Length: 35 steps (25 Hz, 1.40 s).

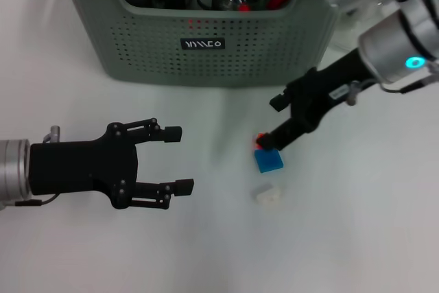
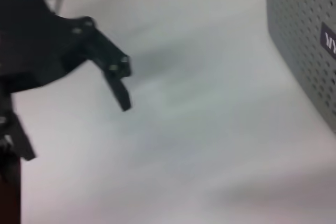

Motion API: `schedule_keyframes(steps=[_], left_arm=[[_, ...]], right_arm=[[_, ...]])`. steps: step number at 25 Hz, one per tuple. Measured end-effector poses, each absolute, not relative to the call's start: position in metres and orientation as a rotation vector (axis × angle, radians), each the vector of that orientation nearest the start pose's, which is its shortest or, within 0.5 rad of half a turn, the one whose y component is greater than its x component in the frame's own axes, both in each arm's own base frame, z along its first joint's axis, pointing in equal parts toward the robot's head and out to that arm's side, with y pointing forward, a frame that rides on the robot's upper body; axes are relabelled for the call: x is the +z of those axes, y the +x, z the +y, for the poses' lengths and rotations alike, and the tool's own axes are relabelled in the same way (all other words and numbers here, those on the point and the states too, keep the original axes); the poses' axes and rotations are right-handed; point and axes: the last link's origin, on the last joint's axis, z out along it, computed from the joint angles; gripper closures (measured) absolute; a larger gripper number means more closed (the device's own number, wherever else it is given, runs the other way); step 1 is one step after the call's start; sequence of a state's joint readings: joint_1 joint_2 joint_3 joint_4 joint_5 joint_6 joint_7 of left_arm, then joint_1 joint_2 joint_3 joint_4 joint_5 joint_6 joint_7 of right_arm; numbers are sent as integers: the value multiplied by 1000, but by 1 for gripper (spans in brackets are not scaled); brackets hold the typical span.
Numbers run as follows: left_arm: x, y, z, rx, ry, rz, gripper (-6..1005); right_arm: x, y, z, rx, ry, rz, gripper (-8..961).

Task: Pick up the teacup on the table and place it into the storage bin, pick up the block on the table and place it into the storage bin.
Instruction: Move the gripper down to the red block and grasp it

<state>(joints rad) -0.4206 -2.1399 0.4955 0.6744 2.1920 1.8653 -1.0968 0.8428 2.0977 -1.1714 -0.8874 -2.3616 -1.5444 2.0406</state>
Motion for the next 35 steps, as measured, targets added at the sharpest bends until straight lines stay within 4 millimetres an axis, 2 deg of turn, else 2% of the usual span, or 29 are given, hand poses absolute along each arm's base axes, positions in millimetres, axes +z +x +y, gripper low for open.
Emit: schedule_keyframes(steps=[6, 16, 29, 35], left_arm=[[-10, -280, 255, -851, -2864, -409, 125], [-10, -280, 254, -852, -2864, -411, 125], [-11, -279, 254, -860, -2866, -412, 125], [-11, -279, 253, -864, -2866, -408, 125]], right_arm=[[-70, 145, 385, -293, -2977, 607, 96], [-101, 151, 381, -389, -2942, 561, 127], [-109, 155, 376, -474, -2928, 513, 168], [-108, 156, 377, -488, -2926, 501, 404]])
